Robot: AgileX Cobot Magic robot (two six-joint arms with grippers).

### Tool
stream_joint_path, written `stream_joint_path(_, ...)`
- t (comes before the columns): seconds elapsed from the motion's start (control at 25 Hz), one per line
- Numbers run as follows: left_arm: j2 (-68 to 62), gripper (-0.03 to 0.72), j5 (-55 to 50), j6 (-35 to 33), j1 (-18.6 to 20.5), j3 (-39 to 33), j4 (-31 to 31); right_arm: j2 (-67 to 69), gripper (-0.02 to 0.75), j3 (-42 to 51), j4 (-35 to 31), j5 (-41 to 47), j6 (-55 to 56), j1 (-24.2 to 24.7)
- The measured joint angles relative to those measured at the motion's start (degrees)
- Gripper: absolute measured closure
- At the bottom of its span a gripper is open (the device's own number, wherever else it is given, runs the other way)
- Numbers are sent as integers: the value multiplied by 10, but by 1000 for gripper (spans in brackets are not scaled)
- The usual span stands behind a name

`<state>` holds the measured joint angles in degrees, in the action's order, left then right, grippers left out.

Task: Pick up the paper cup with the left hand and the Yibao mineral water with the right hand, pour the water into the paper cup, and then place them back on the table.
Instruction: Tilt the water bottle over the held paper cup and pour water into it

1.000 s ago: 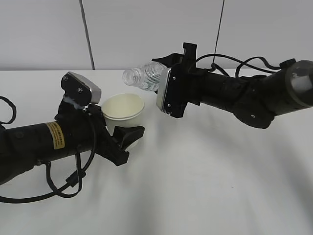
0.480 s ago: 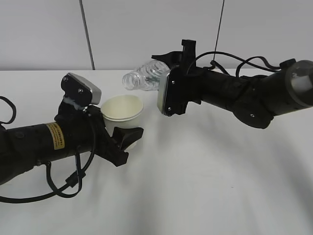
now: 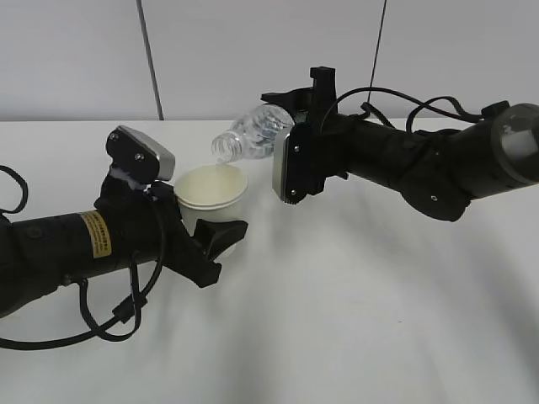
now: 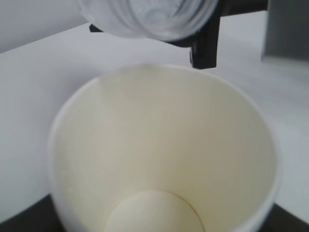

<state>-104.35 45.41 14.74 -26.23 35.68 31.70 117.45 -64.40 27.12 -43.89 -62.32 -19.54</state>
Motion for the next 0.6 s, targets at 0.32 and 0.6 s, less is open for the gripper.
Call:
stream_joint_path(0.32, 0, 258, -4, 0, 0, 0, 11, 0, 272, 0, -17, 0, -32, 0)
stream_joint_path(0.6, 0, 258, -5, 0, 0, 0, 15, 0, 272, 0, -17, 0, -53, 0)
